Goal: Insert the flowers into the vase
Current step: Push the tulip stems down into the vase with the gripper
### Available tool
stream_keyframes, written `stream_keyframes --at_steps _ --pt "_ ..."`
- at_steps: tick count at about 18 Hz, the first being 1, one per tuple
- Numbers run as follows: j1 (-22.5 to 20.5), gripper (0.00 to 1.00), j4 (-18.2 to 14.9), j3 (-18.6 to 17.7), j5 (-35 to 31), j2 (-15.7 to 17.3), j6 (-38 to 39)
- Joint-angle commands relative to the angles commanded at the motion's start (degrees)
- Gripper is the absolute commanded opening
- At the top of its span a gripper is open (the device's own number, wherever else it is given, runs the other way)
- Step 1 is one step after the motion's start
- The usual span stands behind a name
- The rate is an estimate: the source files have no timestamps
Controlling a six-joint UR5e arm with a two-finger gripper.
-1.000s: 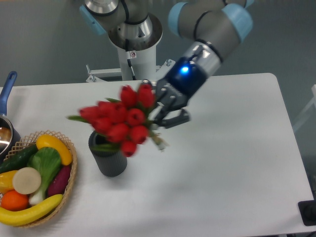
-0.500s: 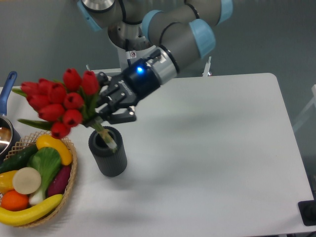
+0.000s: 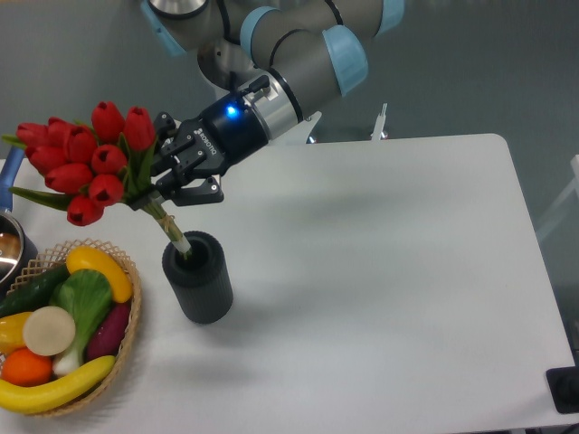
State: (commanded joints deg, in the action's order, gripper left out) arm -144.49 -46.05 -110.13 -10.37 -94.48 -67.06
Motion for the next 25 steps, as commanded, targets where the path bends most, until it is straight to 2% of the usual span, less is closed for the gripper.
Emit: stream_keyframes --at_steps 8,21,25 --pt "0.1 0.29 0.1 -0.4 -0.3 -1.9 -0.4" --pt "-0.7 0.31 0.1 -1.7 -0.8 -6.9 -2.5" --pt "-1.5 0.31 0.2 -3.4 -0.8 -7.2 -3.2"
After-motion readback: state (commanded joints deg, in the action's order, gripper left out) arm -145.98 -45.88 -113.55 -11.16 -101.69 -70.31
